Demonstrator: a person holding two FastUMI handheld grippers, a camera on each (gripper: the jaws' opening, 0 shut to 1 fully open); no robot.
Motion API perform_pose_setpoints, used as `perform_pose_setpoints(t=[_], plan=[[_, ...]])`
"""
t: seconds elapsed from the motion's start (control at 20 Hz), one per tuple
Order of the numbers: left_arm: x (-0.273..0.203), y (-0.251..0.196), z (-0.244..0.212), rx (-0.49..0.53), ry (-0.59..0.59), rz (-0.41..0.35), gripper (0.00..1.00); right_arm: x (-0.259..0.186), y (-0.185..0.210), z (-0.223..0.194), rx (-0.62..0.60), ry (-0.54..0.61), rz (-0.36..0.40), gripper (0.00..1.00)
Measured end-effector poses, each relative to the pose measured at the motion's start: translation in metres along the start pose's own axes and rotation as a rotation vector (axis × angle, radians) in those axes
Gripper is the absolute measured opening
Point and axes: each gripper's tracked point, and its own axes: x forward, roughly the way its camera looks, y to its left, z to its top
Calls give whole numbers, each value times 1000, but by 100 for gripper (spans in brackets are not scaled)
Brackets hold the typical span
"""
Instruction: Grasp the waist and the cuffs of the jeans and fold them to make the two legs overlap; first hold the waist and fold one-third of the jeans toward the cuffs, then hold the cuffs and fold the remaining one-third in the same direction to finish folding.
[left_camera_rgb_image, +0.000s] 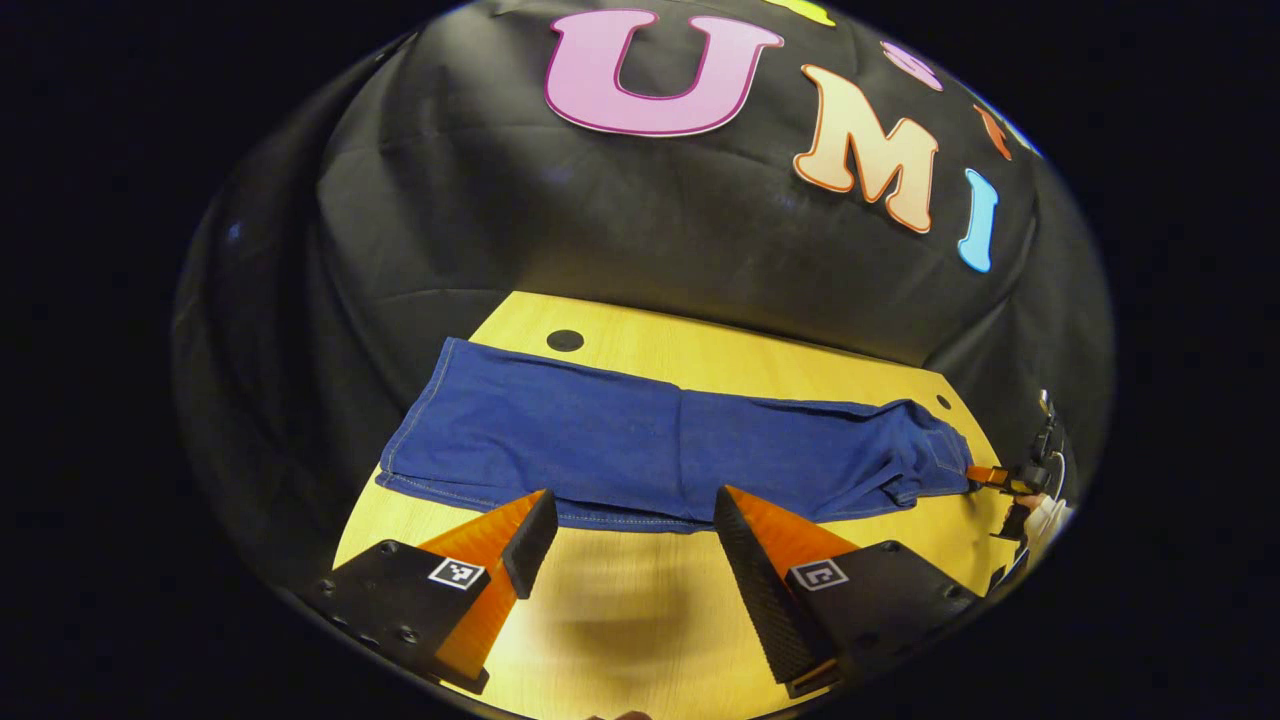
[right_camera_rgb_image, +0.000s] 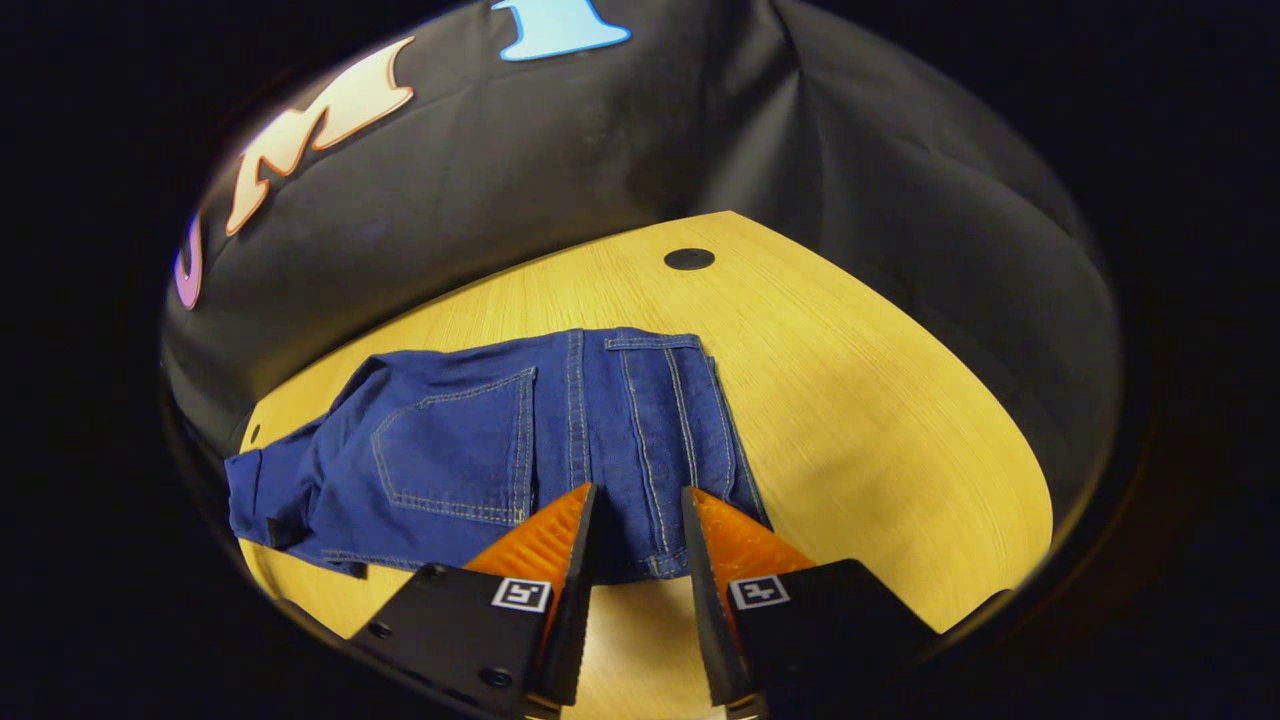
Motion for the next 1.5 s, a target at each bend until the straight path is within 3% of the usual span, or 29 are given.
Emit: perform_pose_setpoints(t=[0.15,0.5,0.7,1.0,1.15,1.3,1.5], plan=[[-3,-5,1,10,-1,-24,94,-8,5,2,-97,-21,-19,25],[-11,-11,-2,-7,0,-62,94,-7,9,5,-21,48,-37,4],[-14,-7,-3,-13,3,-81,94,-13,9,14,-2,31,-93,3],[-22,3,-8,-8,-4,-97,94,-49,32,72,-33,-149,-115,0],[-20,12,-8,-13,-3,-100,94,-64,78,108,-97,-244,-80,2],[-23,21,-10,-19,-6,-100,94,-79,149,131,-137,-316,-3,2],[-26,33,-13,-35,-7,-95,94,-87,244,128,-241,-359,106,2]])
